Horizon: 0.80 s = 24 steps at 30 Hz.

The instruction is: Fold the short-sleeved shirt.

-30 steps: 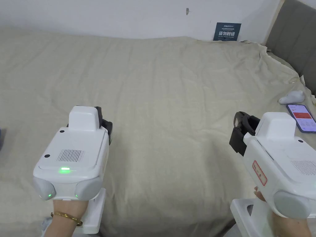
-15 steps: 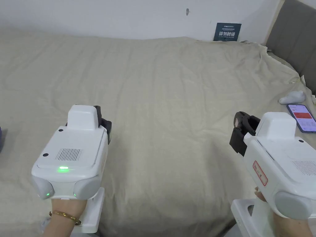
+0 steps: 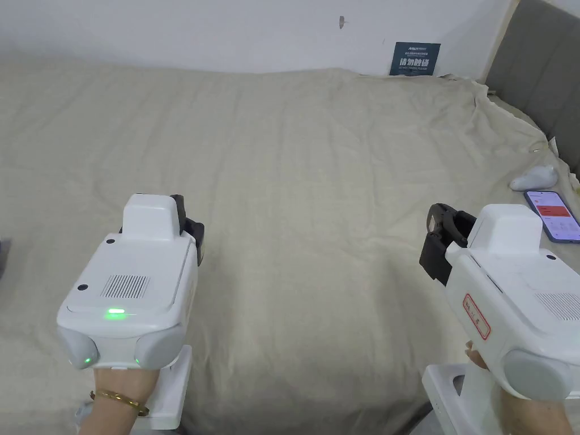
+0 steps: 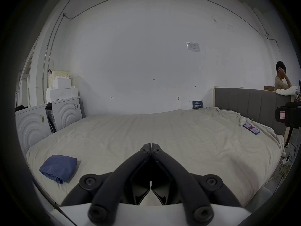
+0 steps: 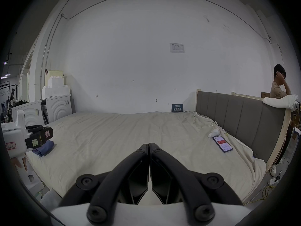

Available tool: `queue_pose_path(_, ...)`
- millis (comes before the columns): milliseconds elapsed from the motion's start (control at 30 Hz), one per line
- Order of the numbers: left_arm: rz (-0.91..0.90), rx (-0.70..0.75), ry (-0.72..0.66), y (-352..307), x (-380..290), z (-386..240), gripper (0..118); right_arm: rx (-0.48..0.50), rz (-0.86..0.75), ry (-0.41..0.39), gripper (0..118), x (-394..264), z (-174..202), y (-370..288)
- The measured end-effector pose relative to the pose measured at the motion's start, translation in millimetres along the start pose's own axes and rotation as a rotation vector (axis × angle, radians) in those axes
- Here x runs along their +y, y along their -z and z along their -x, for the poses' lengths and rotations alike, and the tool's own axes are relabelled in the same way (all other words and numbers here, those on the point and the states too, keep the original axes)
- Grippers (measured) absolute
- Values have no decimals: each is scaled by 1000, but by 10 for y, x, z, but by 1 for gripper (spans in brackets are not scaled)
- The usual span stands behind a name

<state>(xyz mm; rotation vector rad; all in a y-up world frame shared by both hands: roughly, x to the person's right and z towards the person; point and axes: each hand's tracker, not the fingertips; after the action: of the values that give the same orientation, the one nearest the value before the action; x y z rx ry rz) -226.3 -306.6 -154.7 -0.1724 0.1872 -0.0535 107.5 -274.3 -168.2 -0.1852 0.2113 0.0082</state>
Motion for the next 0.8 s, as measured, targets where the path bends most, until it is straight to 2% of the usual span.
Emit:
queue_pose_path(33, 0, -6, -11, -12, 5, 4, 1, 0, 1, 12, 0, -3, -14, 1)
queue_pose_path(67, -1, -10, -16, -25, 12, 4, 9, 2, 6, 33, 4, -2, -29, 4)
queue_pose_path(100, 0, -7, -15, -26, 16, -2, 26, 5, 14, 61, 25, 4, -46, 7)
queue_pose_path(133, 2, -12, -11, -31, 21, -5, 50, 5, 32, 94, 54, 14, -70, 17)
queue_pose_path(200, 13, -17, 1, -33, 29, -18, 106, 32, 77, 146, 118, 24, -131, 67)
queue_pose_path(267, 18, -20, 11, -35, 37, -39, 116, 26, 37, 161, 117, 54, -118, 24)
queue_pose_path(300, 5, -35, 15, -79, 34, -35, 118, 4, 65, 145, 114, 84, -55, 6)
queue_pose_path(400, 78, -41, -33, -48, 43, -32, 118, -45, 166, 142, 117, 158, -5, 41)
queue_pose_path(433, 106, -29, -45, -37, 35, -33, 118, -95, 224, 124, 117, 79, -235, 176)
queue_pose_path(533, 149, 20, -49, -7, 15, -62, 118, -151, 357, 92, 117, 85, -252, 274)
queue_pose_path(600, 162, 22, -44, -3, -28, -74, 118, -179, 424, 86, 117, 217, 1, 172)
queue_pose_path(667, 174, 17, -36, 0, -52, -96, 118, -176, 476, 70, 117, 207, 109, 165)
queue_pose_path(733, 187, 12, -27, 1, -87, -114, 118, -116, 552, 61, 117, 148, 93, 182)
queue_pose_path(800, 192, 3, -22, -8, -101, -127, 118, -85, 629, 91, 117, 115, 129, 206)
